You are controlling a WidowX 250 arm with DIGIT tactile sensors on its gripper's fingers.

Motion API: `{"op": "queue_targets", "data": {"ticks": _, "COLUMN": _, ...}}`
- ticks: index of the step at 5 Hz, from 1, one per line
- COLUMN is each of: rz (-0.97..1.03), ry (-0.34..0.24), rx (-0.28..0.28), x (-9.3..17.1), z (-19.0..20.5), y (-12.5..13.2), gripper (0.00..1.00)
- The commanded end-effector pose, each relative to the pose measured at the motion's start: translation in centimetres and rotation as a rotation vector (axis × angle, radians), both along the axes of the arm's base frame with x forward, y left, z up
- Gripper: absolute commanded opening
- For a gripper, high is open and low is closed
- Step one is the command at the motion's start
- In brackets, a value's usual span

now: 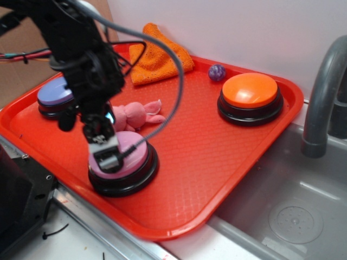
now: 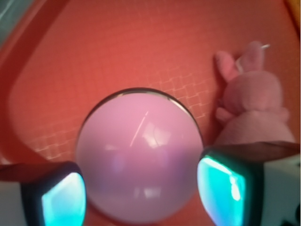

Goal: Push the pink button.

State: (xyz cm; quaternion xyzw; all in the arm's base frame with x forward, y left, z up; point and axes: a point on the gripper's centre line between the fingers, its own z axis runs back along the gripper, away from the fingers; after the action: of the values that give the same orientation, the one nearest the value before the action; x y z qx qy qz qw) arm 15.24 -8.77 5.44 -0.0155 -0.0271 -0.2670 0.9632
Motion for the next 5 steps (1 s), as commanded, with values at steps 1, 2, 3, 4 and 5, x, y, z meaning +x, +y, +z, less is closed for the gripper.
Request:
{"op": "queue_targets", "data": {"ticks": 1, "rz": -0.018, "ry": 0.03, "rx": 0.033, "x": 0.8, "z": -1.0, "y": -1.3, "gripper": 1.0}}
{"op": "queue_targets", "data": {"ticks": 2, "rz": -0.004, "ry": 0.006, "rx": 0.056, "x": 1.0, "z": 1.1, "y": -1.2, "gripper": 1.0}}
{"op": "queue_targets", "data": {"ticks": 3, "rz": 0.036, "ry": -0.007, "rx": 0.067, "x": 1.6, "z": 3.9, "y": -0.8, "gripper": 1.0}}
{"op": "queue_targets", "data": {"ticks": 4, "rz": 0.062, "ry": -0.01, "rx": 0.097, "x": 1.8, "z": 4.8, "y": -0.2, "gripper": 1.0}}
{"op": "queue_targets", "data": {"ticks": 5, "rz": 0.079, "ry": -0.019, "rx": 0.091, "x": 1.6, "z": 5.5, "y": 0.2, "gripper": 1.0}}
